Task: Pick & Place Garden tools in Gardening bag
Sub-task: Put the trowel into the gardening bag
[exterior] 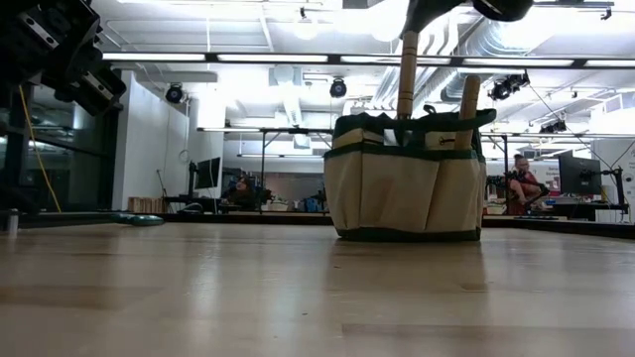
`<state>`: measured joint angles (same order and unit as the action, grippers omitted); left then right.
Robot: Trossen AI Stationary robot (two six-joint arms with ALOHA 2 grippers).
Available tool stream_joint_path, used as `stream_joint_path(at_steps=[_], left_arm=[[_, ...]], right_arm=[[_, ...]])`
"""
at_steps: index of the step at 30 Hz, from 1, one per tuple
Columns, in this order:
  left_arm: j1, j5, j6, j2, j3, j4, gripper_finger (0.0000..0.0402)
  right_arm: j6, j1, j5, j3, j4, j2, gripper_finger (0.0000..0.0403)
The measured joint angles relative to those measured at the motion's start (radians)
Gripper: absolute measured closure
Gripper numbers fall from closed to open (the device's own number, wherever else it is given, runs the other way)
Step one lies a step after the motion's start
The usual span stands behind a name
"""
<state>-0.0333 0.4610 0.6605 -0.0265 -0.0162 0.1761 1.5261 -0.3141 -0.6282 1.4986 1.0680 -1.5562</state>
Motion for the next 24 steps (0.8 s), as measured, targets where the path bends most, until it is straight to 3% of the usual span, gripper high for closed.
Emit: stream_joint_path(at_steps=[24], left_arm=[[0.000,-0.011,0.000,0.000,0.000,-0.002,0.0270]], right_arm=[[0.053,-0.068,0.046,0.000,0.040,0.018,0.0401]])
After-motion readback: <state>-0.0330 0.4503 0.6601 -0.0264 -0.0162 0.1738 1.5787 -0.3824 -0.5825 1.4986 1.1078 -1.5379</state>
